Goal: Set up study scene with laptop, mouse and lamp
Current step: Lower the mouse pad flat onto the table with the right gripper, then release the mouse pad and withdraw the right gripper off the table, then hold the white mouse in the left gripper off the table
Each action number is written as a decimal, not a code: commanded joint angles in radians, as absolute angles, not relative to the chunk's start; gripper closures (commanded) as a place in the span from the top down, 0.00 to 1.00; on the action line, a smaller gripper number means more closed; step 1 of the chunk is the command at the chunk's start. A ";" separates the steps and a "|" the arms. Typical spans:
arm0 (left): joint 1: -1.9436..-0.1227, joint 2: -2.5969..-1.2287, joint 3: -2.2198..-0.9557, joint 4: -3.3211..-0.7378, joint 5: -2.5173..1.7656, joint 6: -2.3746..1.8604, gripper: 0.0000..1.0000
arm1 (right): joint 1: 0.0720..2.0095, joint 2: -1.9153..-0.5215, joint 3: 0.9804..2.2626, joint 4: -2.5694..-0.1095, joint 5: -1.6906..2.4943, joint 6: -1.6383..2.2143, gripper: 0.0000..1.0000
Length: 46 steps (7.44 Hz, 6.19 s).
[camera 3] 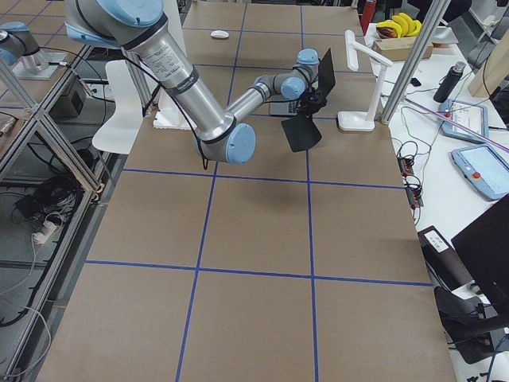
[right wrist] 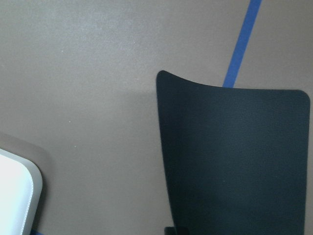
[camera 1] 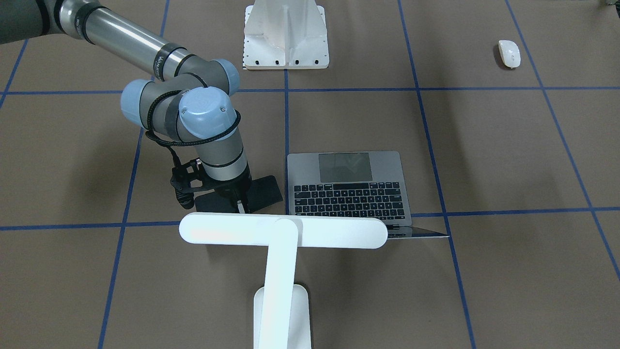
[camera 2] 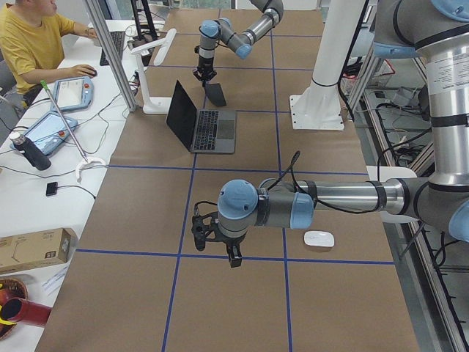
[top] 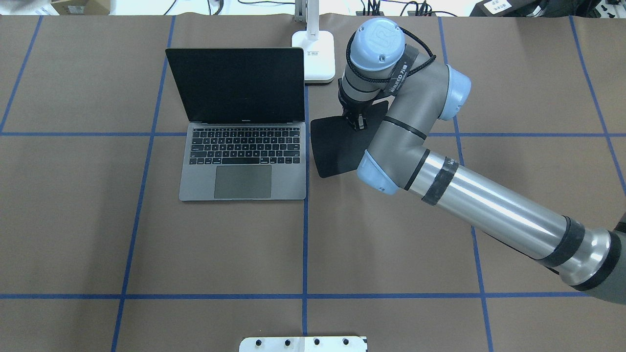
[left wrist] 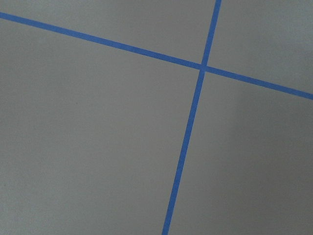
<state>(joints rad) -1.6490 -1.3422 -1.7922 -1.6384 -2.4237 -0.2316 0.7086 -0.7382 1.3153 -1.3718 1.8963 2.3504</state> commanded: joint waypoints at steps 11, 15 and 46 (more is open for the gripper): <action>-1.649 -1.350 -1.831 -1.651 -2.421 -0.232 1.00 | 0.745 -0.799 1.360 -1.370 1.911 2.115 1.00; -1.635 -1.371 -1.855 -1.660 -2.439 -0.226 1.00 | 0.877 -1.072 1.603 -1.381 2.054 1.612 1.00; -0.166 -0.877 -1.718 -2.823 -2.036 -1.353 0.60 | 1.324 -1.611 1.740 -1.381 2.272 0.492 1.00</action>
